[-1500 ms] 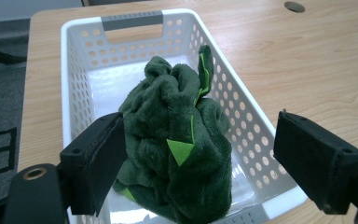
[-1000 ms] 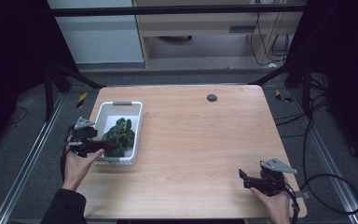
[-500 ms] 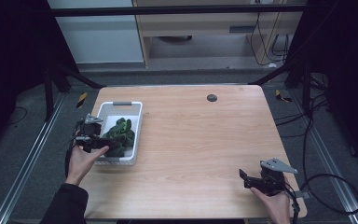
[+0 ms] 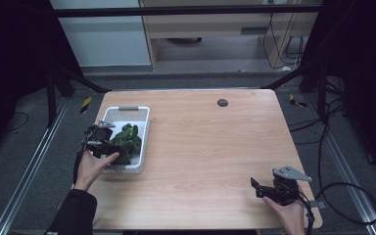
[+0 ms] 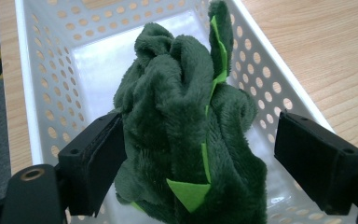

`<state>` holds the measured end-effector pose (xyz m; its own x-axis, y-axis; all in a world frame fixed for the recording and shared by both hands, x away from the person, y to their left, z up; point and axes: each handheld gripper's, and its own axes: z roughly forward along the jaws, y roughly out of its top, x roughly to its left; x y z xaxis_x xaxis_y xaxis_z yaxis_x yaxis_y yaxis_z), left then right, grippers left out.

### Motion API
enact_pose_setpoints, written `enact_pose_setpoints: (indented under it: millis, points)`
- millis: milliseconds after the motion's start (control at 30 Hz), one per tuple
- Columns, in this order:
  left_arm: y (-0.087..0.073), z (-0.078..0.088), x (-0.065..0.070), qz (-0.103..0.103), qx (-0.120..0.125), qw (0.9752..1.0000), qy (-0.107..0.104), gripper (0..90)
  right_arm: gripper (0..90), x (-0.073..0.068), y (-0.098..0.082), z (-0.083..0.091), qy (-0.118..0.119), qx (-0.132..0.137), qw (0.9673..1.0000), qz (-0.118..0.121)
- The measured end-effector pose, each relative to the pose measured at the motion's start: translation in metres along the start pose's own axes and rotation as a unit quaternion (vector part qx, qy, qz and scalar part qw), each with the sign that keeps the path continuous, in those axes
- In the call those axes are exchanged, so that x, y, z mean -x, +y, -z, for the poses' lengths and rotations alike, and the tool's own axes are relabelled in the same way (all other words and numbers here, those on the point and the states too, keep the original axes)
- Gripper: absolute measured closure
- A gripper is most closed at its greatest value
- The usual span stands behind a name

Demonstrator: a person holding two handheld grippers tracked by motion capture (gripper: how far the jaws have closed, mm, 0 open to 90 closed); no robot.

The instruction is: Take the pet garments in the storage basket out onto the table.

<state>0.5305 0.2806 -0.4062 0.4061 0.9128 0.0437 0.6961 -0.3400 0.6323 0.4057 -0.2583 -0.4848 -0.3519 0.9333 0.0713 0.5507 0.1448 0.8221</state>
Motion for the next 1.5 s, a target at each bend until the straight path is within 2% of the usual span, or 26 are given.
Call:
enact_pose_setpoints:
  millis: [200,433,467,633,733,767,900,933,1000,1133,1500]
  points:
    - [0.0,-0.007,-0.001,0.001,-0.015,0.9999,0.0,18.8,9.9,0.0,0.0,-0.001,0.002,-0.004,1.0,-0.001]
    - [0.0,-0.013,0.0,-0.003,-0.031,0.9995,-0.005,28.7,9.9,-0.001,0.0,-0.001,0.005,-0.006,1.0,-0.002]
    - [0.0,-0.013,0.0,-0.004,-0.036,0.9993,-0.006,31.3,9.9,0.0,0.0,-0.002,0.003,-0.005,1.0,0.003]
    - [0.0,-0.016,0.0,-0.003,-0.048,0.9987,-0.014,41.3,9.2,0.0,0.0,-0.002,0.003,-0.006,1.0,0.001]
    - [-0.001,-0.018,0.0,0.002,-0.054,0.9983,-0.02,51.7,8.9,0.0,0.0,-0.002,0.003,-0.007,1.0,0.001]
    - [-0.001,-0.018,0.001,0.003,-0.058,0.9981,-0.022,51.7,8.9,0.0,0.0,-0.002,0.003,-0.007,1.0,0.001]
    - [-0.001,-0.019,0.002,0.0,-0.063,0.9977,-0.024,63.6,8.7,0.0,0.0,-0.002,0.003,-0.007,1.0,0.001]
    - [-0.001,-0.018,0.003,-0.002,-0.065,0.9976,-0.023,68.9,8.6,0.0,0.0,-0.002,0.003,-0.007,1.0,0.001]
    - [-0.001,-0.018,0.002,-0.003,-0.064,0.9976,-0.026,73.1,8.6,0.0,0.0,-0.002,0.004,-0.008,1.0,0.0]
    - [-0.001,-0.013,0.003,-0.001,-0.055,0.9981,-0.026,75.7,8.5,0.0,0.0,-0.002,0.004,-0.008,1.0,0.001]
    - [0.005,0.007,0.001,0.001,-0.034,0.9989,-0.032,77.7,8.4,0.0,0.0,-0.002,0.003,-0.01,0.9999,0.003]
